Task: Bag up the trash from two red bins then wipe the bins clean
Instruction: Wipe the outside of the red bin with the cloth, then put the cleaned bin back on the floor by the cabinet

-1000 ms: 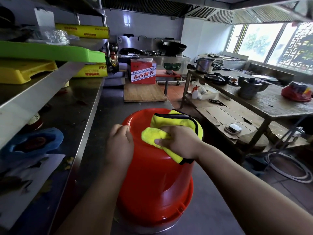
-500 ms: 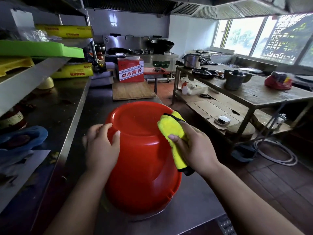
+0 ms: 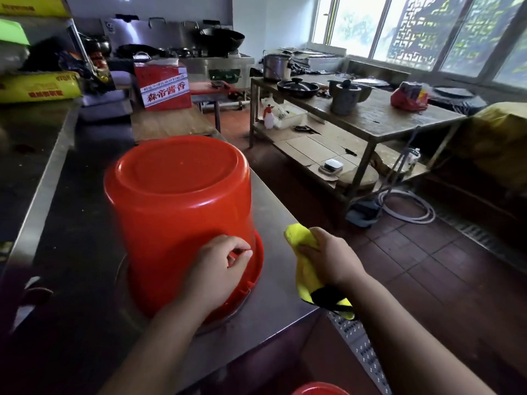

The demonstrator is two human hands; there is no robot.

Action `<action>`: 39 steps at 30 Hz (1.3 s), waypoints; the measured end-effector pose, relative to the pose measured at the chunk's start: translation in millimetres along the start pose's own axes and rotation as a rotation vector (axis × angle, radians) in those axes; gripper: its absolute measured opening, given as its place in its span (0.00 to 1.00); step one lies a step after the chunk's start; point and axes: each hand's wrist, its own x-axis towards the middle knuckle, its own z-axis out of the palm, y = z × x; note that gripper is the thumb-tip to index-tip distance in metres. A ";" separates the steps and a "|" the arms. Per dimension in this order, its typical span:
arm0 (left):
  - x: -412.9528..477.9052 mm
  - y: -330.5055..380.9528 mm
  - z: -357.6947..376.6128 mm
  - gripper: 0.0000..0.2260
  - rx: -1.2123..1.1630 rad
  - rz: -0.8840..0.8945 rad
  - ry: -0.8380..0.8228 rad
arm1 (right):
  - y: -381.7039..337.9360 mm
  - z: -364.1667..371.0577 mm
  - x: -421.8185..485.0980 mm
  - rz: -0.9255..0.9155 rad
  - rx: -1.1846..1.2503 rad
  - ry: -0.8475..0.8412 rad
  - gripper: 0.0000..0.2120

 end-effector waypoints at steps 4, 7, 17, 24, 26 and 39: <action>-5.5 -8.7 13.7 0.03 0.020 -0.061 -0.077 | 14.1 10.6 14.0 -0.048 0.055 0.139 0.19; -6.5 -13.0 17.9 0.03 0.022 -0.087 -0.094 | 23.7 25.5 26.4 -0.180 0.108 0.213 0.20; -18.6 -35.3 16.5 0.04 0.070 -0.180 -0.162 | 52.1 94.8 24.5 -0.089 -0.232 -0.330 0.21; -32.7 -50.7 -19.5 0.05 -0.003 -0.303 0.054 | 7.1 95.1 27.6 -0.174 0.070 -0.089 0.19; -35.1 -57.0 -33.5 0.03 0.003 -0.323 0.183 | -11.9 93.7 31.7 -0.232 0.144 -0.056 0.23; -18.0 -92.0 -72.3 0.52 -0.351 -0.581 0.256 | -52.7 104.0 64.0 -0.390 0.352 -0.147 0.65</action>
